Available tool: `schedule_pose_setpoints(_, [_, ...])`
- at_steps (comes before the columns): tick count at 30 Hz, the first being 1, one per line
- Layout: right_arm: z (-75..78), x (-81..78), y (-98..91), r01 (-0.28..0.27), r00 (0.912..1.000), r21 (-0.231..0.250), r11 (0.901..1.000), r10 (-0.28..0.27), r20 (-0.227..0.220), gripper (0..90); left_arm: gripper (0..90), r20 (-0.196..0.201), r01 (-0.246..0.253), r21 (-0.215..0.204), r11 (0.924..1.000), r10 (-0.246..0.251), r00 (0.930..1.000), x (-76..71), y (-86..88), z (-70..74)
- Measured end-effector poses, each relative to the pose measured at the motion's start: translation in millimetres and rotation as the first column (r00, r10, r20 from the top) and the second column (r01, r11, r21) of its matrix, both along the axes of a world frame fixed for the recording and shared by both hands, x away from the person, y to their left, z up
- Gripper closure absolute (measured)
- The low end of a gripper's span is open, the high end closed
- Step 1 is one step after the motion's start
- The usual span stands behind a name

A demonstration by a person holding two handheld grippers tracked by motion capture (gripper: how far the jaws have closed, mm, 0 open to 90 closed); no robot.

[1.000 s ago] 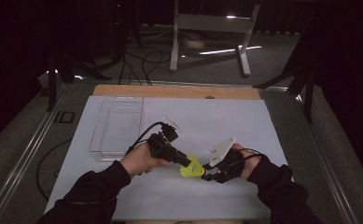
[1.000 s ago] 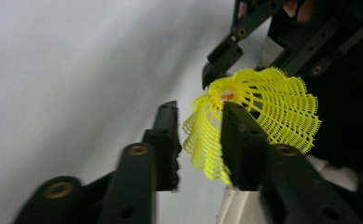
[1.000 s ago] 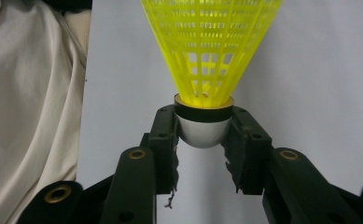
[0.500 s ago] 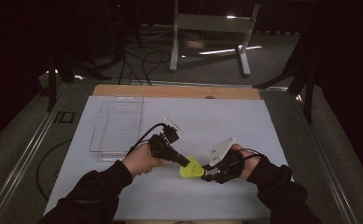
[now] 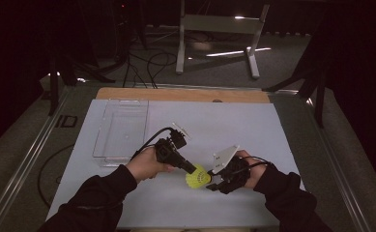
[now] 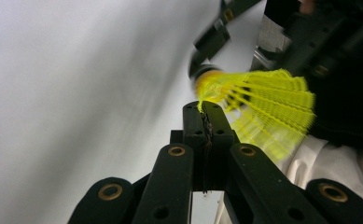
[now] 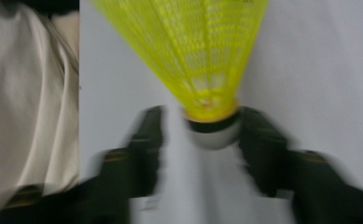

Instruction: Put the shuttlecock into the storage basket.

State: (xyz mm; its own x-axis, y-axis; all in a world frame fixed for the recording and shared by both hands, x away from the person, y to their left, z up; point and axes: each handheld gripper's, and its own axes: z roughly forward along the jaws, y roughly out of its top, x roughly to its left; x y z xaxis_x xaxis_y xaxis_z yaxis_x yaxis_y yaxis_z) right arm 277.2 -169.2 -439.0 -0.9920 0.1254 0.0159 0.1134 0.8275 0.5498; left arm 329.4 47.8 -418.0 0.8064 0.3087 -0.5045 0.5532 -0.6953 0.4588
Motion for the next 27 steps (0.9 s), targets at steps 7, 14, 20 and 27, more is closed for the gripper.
schedule_pose_setpoints(7, [-0.8, -4.7, -0.5, 0.011, 0.9998, -0.01, 0.9999, -0.01, 0.014, 9.1, 90.0, -0.008, -0.006, -0.004, 1.0, 0.006, 0.9999, 2.6, 9.2, 5.7])
schedule_pose_setpoints(14, [1.7, -3.3, -9.7, 0.027, 0.9993, 0.033, 0.9991, -0.028, 0.024, 9.0, 90.0, -0.003, -0.023, 0.013, 0.9996, 0.023, 0.9997, 6.0, 23.1, 11.3])
schedule_pose_setpoints(20, [-1.2, -4.4, -17.0, 0.054, 0.9982, 0.067, 0.9963, -0.056, 0.022, 9.1, 90.0, -0.004, -0.037, 0.028, 0.9989, 0.037, 0.9993, 7.5, 34.4, 17.0])
schedule_pose_setpoints(27, [-8.2, -7.2, -25.6, 0.09, 0.9959, 0.09, 0.9919, -0.091, 0.007, 9.1, 90.0, 0.001, -0.06, 0.051, 0.9969, 0.06, 0.9982, 10.6, 50.7, 26.5])
